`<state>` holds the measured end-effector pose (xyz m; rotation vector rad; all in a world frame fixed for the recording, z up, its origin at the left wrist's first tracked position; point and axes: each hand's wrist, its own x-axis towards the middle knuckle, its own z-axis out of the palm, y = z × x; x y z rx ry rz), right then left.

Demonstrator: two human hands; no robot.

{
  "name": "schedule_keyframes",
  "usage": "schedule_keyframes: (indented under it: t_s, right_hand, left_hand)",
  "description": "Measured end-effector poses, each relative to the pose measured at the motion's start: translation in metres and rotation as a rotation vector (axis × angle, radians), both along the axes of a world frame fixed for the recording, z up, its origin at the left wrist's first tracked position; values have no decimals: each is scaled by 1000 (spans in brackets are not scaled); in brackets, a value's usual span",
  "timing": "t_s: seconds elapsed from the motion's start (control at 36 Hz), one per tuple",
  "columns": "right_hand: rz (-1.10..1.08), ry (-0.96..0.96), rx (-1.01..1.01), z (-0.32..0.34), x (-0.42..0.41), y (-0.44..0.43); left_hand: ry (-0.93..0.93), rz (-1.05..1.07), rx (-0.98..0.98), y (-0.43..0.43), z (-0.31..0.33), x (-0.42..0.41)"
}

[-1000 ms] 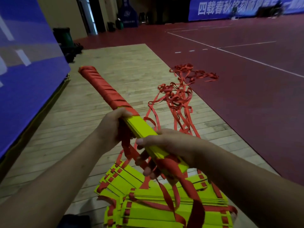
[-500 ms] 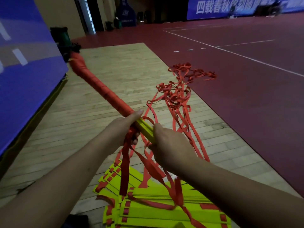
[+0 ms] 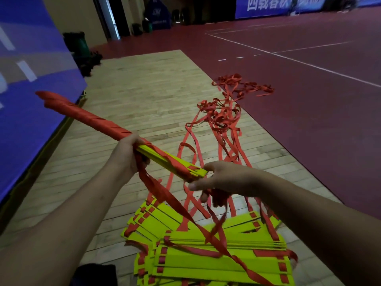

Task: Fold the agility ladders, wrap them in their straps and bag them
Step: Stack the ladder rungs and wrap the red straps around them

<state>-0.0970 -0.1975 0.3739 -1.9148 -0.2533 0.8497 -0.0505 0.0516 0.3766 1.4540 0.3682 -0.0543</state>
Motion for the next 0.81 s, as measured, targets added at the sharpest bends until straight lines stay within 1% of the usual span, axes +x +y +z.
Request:
schedule_keyframes:
  t_s: [0.06,0.17,0.22,0.28,0.39,0.53,0.58,0.67,0.81]
  right_hand:
    - [61,-60,-125,-1,3,-5]
    - [152,-242,-414,-2,7,-13]
    - [149,-361,-519,0,9,-13]
    - [88,-486,-576,3,11,-14]
    - [-18,-736,-586,14,12,-16]
    - [-12,-958,-609,28,11,-13]
    - [6,-992,-624,33,10,-12]
    - [39,-980,-627,38,9,-10]
    - [49,-990,-564,36,10,-12]
  left_hand:
    - [2,15,27,6,0,3]
    - [10,3,76,13,-3,6]
    - [9,-54,141,14,-5,4]
    - [9,-122,175,11,-6,1]
    - [46,-268,153,-3,-3,-6]
    - [140,-431,196,-20,-6,-16]
    - [167,-499,230,-29,-8,-22]
    - [208,-625,258,-40,-12,-29]
    - [261,-849,161,-55,-18,-39]
